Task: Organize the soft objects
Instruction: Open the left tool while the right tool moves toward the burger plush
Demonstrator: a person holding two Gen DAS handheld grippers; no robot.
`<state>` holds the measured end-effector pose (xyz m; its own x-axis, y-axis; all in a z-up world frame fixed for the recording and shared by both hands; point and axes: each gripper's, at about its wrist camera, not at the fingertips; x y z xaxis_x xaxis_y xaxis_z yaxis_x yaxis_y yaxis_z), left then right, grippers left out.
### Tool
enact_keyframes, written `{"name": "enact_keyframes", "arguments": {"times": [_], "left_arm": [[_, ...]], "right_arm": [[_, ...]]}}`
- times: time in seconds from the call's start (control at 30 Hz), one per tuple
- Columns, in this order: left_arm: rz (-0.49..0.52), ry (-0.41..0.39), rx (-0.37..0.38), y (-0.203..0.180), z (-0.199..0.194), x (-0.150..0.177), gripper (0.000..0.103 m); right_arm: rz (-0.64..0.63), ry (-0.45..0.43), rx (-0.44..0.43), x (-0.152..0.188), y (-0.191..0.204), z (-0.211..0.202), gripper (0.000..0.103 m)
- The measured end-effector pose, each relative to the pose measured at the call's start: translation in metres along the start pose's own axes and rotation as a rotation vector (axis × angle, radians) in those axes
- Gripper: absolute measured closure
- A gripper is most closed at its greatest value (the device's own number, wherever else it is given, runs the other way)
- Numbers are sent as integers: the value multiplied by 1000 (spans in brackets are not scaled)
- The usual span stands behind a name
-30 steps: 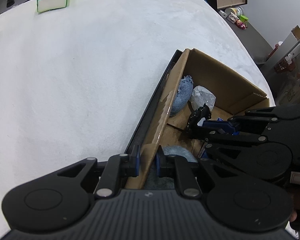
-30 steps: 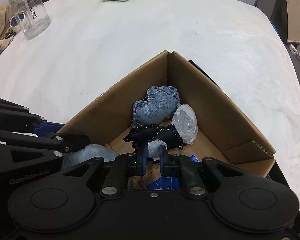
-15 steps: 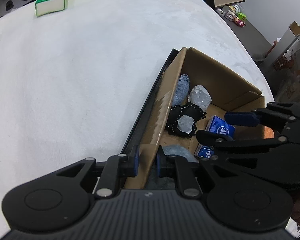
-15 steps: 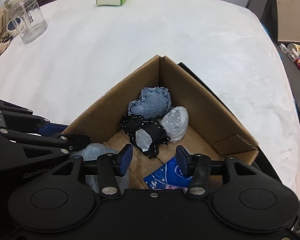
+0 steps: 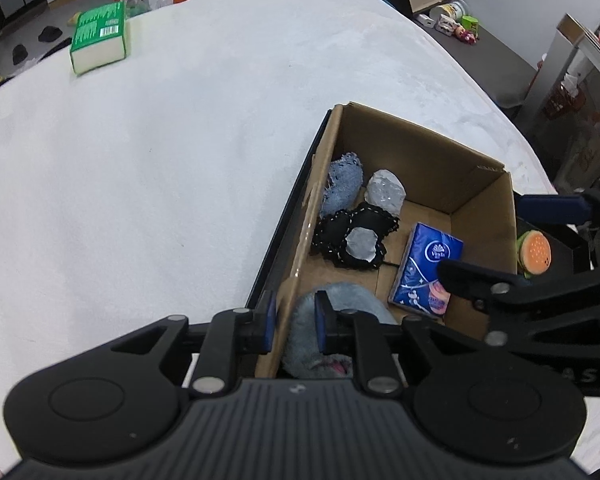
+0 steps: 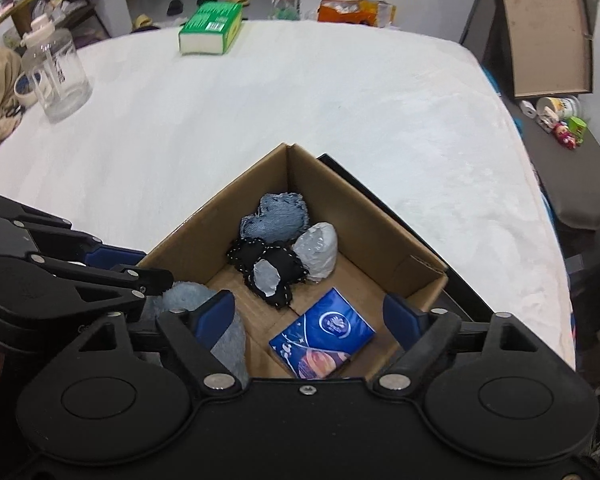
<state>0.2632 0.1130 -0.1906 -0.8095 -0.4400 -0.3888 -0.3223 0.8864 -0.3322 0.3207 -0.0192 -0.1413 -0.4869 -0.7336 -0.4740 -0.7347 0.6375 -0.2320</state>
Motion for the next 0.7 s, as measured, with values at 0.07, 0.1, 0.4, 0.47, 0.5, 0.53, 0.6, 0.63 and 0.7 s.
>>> {"name": "enact_keyframes", "arguments": {"times": [0.07, 0.1, 0.4, 0.47, 0.5, 0.53, 0.6, 0.63, 0.7], "left_arm": [[15, 1, -12, -5, -2, 1, 81], [24, 3, -21, -7, -2, 2, 79], [83, 10, -72, -24, -6, 9, 59], [88, 11, -85, -25, -7, 10, 56], [90, 14, -95, -26, -7, 11, 54], [93, 15, -101, -27, -6, 11, 52], [99, 15, -118, -28, -6, 12, 49], [104, 15, -126, -29, -6, 12, 47], [112, 18, -140, -31, -6, 12, 44]], "right_arm": [[14, -12, -1, 3, -3, -5, 18], [25, -24, 1, 6, -5, -8, 14], [155, -135, 43, 37, -31, -33, 5], [172, -161, 79, 45, -35, -37, 3], [185, -168, 87, 49, -38, -38, 3], [199, -169, 84, 52, -42, -38, 3], [233, -158, 69, 60, -49, -37, 3], [250, -156, 66, 64, -52, -36, 3], [279, -168, 72, 73, -58, -36, 3]]}}
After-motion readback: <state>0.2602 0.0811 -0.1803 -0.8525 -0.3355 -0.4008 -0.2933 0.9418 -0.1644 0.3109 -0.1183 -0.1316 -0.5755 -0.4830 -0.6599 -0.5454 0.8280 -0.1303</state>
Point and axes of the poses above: each gripper's, at about its wrist camera, not at the fingertips, and z roughly the way its jaws point, y to its left, x to its underside, and after that the axes turned 14 degrees about x, right-handed
